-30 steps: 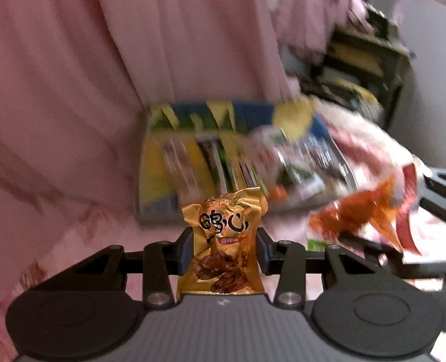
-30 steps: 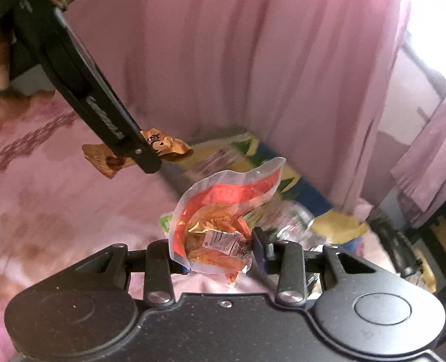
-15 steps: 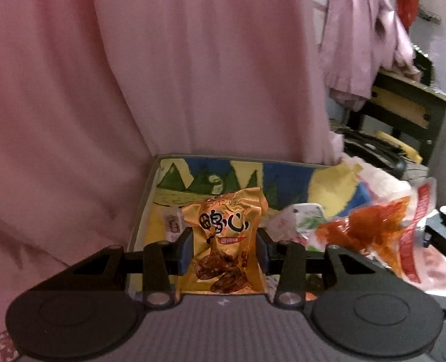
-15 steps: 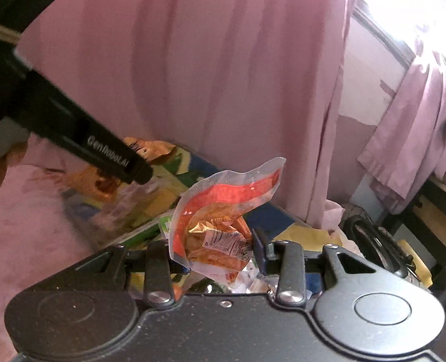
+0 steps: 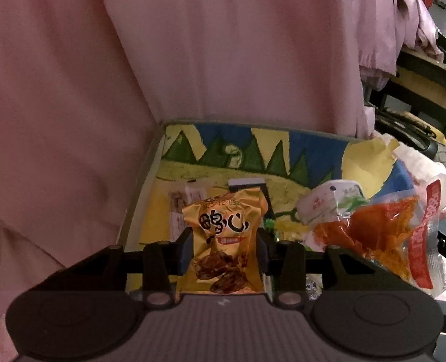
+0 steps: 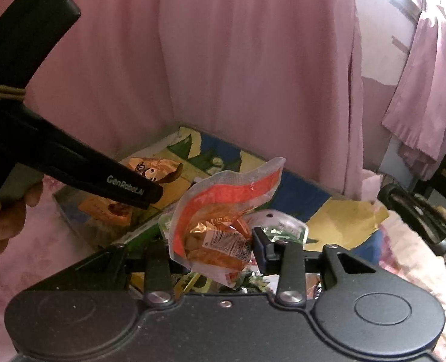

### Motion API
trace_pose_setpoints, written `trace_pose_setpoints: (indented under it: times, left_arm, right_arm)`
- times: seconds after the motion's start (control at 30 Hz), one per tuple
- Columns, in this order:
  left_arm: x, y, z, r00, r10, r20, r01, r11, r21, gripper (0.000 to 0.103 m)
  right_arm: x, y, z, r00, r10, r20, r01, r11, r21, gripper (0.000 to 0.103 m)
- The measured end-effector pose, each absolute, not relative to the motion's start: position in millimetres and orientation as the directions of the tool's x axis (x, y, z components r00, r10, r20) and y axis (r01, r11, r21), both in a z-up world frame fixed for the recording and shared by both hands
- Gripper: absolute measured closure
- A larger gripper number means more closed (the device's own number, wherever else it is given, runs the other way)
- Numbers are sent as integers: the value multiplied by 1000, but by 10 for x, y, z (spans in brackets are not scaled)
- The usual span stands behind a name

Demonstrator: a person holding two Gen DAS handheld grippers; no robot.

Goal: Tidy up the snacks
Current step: 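Lower both snack bags into the tray and open both grippers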

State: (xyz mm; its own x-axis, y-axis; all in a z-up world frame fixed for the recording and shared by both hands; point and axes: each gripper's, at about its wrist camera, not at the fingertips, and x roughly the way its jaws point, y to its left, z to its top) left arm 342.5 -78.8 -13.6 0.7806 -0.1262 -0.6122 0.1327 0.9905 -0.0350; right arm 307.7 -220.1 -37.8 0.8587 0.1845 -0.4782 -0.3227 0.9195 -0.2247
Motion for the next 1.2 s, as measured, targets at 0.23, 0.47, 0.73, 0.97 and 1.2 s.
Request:
trace_pose_setpoints:
  times: [0.23, 0.47, 0.73, 0.97, 1.2]
  left_arm:
    - [3427, -787, -222, 778, -119, -617, 130, 991, -26, 56]
    - [3453, -770, -248, 772, -99, -628, 110, 994, -22, 55]
    - [3438, -792, -255, 766, -83, -637, 98, 995, -12, 53]
    - [3430, -753, -234, 751, -86, -654, 75, 996, -46, 52]
    - [3383, -736, -174, 757, -87, -647, 71, 996, -52, 36]
  right_arm:
    - [3097, -2184, -474, 846, 185, -500, -321, 925, -202, 62]
    - [3088, -2211, -465, 858, 180, -481, -311, 927, -208, 63]
    - [3055, -2222, -463, 860, 169, -481, -305, 926, -220, 63]
    - [3026, -2226, -429, 861, 163, -482, -302, 926, -226, 57]
    - [3002, -2245, -383, 864, 151, -480, -292, 928, -233, 46]
